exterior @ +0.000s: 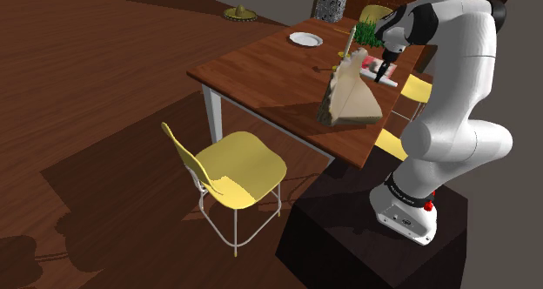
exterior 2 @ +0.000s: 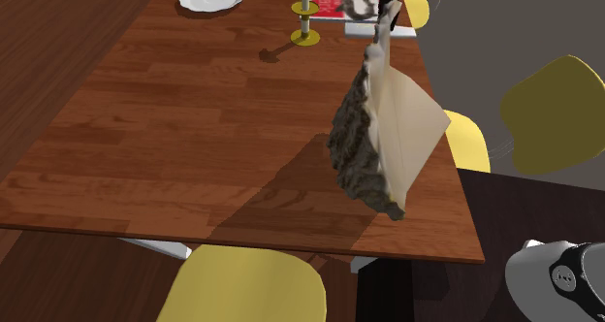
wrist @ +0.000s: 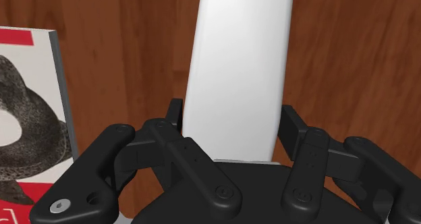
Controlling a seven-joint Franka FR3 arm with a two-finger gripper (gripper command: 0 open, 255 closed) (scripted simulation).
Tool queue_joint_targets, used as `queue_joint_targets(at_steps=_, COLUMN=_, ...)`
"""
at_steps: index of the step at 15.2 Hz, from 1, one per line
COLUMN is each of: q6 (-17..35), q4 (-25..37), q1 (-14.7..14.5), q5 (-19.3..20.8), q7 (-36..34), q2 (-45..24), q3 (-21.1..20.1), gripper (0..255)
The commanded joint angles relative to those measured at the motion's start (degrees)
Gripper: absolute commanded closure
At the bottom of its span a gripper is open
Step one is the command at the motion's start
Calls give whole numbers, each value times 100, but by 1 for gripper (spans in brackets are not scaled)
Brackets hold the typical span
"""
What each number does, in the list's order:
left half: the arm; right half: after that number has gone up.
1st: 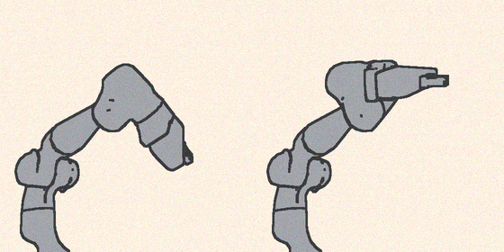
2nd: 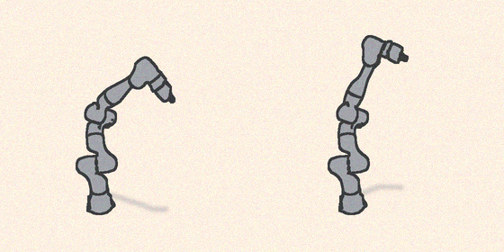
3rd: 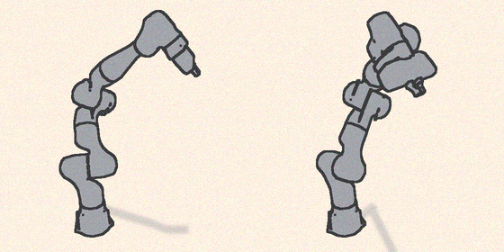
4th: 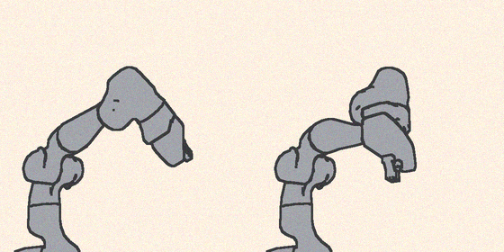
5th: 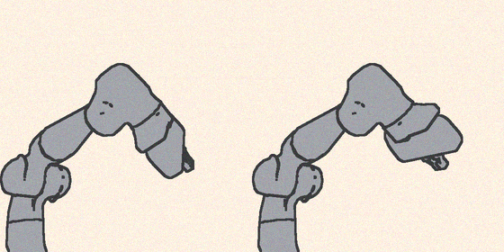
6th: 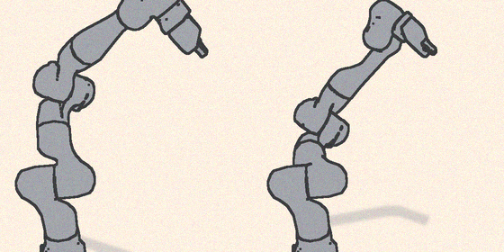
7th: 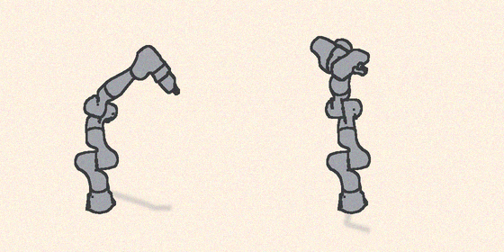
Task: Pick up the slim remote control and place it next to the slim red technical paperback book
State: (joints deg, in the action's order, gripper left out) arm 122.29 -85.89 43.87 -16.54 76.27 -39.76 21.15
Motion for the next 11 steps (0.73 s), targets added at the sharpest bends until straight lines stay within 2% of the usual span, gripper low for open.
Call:
queue_joint_targets(at_steps=1, q6=103, q4=-19, q1=16, q5=-31, q7=20, q2=-82, q3=-23, gripper=255)
queue_joint_targets(at_steps=6, q6=327, q4=-55, q1=47, q5=-100, q7=61, q2=-275, q3=-77, gripper=255)
queue_joint_targets(at_steps=11, q6=326, q4=-53, q1=48, q5=-100, q7=61, q2=-276, q3=-78, gripper=255)
